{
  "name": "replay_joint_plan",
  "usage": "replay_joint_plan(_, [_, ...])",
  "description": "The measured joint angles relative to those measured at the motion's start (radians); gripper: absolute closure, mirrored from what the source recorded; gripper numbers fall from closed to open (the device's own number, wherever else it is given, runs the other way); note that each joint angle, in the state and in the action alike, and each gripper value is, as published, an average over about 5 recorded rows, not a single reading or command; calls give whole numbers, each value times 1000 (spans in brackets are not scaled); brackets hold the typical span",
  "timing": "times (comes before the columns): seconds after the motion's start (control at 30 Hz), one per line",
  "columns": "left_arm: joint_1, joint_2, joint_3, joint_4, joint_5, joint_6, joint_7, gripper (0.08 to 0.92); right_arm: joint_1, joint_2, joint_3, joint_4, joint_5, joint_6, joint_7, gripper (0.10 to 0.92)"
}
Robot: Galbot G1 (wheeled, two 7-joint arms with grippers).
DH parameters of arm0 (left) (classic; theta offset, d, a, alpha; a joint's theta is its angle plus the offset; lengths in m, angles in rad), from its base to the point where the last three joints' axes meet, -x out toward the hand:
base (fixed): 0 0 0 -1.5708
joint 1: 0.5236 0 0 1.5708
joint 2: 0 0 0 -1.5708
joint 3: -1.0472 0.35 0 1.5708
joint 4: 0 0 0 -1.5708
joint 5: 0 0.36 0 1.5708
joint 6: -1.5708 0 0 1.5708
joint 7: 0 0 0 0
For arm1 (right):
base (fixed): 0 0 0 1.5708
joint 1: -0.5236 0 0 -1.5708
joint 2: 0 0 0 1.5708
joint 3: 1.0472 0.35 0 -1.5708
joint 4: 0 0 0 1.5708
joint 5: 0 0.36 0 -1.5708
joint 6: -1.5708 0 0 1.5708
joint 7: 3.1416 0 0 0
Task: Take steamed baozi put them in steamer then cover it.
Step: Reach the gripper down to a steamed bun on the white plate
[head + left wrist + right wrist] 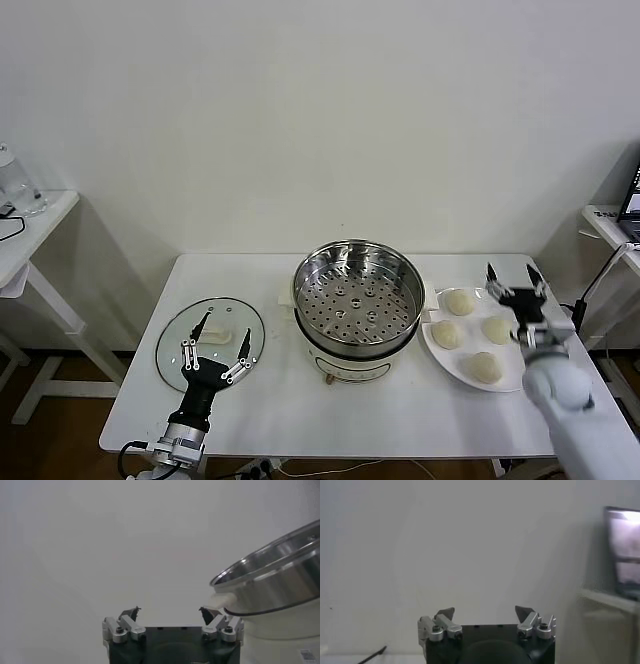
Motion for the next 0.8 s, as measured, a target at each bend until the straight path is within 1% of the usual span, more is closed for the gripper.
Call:
replay_joint_plan(0.23, [7, 0, -3, -6, -2, -1, -2, 177, 267, -25, -239, -209, -147, 52, -391, 203])
replay_joint_plan(0.43, [13, -1, -10, -15, -4, 2, -3, 177, 442, 1, -373, -348, -334, 97, -680, 203])
replay_joint_plan(0.6, [17, -3, -15, -19, -5, 2, -4, 177, 539, 51, -444, -447, -512, 146, -821, 203])
replay_joint_plan(0.8, [19, -4, -17, -19, -5, 2, -5, 177, 601, 116, -491, -540, -694, 187, -906, 203])
